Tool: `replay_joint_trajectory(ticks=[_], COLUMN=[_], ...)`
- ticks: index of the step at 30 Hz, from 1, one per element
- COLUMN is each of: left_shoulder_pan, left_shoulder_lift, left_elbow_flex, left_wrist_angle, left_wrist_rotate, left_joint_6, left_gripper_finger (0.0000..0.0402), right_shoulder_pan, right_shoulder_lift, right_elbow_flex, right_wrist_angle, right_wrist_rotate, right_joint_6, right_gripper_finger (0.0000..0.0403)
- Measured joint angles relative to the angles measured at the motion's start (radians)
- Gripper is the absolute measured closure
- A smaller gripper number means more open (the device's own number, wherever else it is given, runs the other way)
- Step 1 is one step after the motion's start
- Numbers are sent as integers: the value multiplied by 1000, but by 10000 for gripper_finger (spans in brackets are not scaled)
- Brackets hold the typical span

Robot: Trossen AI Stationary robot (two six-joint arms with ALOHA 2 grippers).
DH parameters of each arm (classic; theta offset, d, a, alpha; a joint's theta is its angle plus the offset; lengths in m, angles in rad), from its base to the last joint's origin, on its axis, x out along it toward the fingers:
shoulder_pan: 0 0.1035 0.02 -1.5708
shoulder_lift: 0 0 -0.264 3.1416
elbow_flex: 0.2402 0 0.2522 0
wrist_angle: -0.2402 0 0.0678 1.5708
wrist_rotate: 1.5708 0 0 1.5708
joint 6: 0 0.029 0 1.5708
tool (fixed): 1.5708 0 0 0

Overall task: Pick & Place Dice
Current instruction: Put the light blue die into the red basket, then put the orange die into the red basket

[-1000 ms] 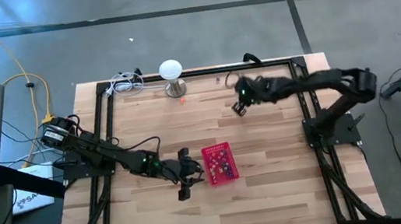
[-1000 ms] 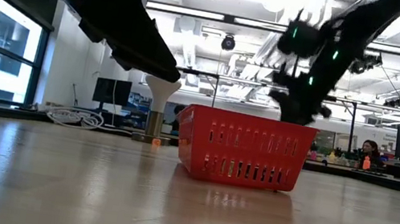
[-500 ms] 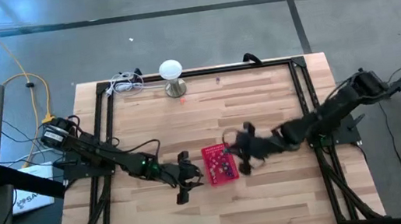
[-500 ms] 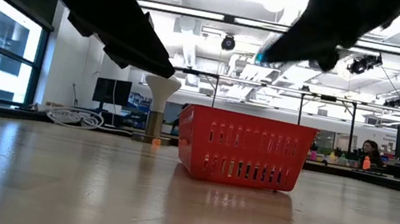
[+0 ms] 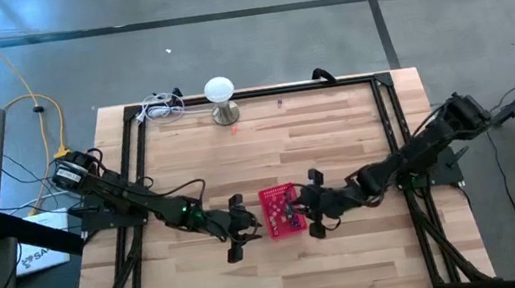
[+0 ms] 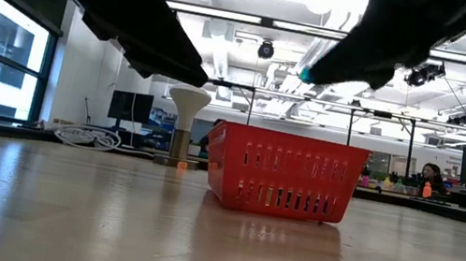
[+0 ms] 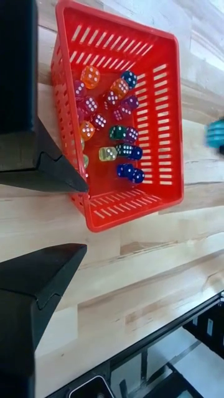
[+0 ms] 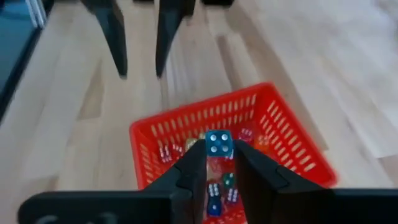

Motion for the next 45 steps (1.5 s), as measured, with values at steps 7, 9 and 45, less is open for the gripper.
replay_joint_trajectory(ticks=[7, 9, 45], left_shoulder_pan=[2, 5, 525], left_shoulder_lift=[0, 0, -217], left_elbow_flex=[0, 0, -230], left_wrist_angle=[0, 0, -177], left_wrist_rotate=[0, 0, 35], left_joint_6=[0, 1, 281], left_gripper_finger=[263, 263, 263], right_shoulder_pan=[-42, -47, 148], right_shoulder_lift=[43, 43, 44], right_elbow_flex=[-1, -1, 0], right_wrist_angle=[77, 78, 228], right_wrist_rotate=[-83, -84, -53], right_joint_6=[-23, -23, -89], right_gripper_finger=[296, 277, 223])
